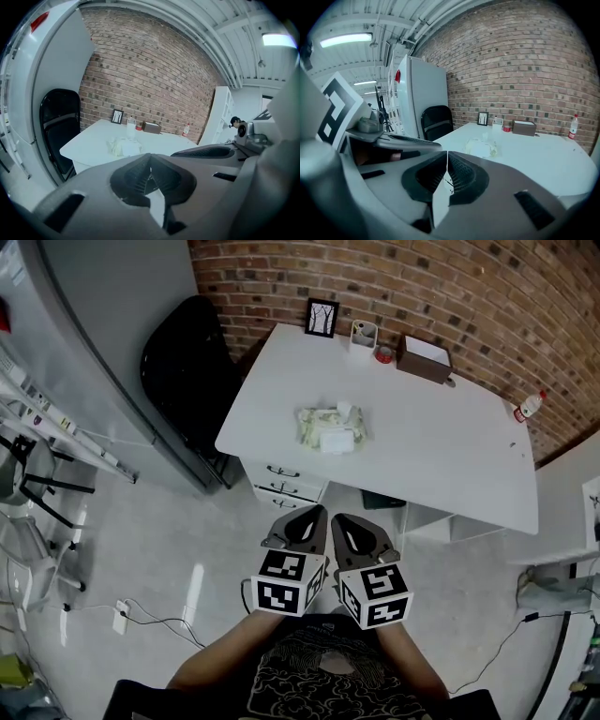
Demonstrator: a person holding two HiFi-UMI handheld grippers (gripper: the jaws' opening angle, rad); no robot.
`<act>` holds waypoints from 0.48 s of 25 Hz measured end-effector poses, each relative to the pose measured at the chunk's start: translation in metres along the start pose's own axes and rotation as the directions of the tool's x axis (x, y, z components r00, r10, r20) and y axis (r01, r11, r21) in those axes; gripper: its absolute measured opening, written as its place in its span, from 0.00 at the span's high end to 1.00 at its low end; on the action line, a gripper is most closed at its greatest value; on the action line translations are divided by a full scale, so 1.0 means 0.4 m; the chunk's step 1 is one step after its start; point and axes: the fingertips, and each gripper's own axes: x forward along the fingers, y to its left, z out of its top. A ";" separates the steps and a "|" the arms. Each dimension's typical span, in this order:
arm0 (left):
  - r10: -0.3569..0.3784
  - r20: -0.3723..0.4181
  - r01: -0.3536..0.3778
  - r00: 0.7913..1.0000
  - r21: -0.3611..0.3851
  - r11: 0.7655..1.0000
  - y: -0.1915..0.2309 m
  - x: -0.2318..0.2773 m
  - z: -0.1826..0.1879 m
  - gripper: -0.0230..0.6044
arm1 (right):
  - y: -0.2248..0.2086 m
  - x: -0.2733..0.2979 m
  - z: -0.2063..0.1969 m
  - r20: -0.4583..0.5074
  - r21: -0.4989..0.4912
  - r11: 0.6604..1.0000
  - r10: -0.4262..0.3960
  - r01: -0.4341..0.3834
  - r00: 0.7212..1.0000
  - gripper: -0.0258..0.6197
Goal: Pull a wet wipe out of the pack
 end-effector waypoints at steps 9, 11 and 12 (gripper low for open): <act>-0.028 -0.004 0.028 1.000 0.001 1.000 0.039 0.024 0.007 0.94 | 0.002 0.043 0.020 0.012 -0.005 1.000 0.001 -0.001 1.000 0.93; -0.029 -0.003 0.029 1.000 0.004 1.000 0.043 0.030 0.009 0.94 | -0.005 0.049 0.021 0.016 -0.005 1.000 -0.007 0.007 1.000 0.93; -0.028 0.000 0.028 1.000 0.004 1.000 0.048 0.033 0.012 0.94 | -0.010 0.054 0.022 0.018 -0.003 1.000 -0.010 0.010 1.000 0.93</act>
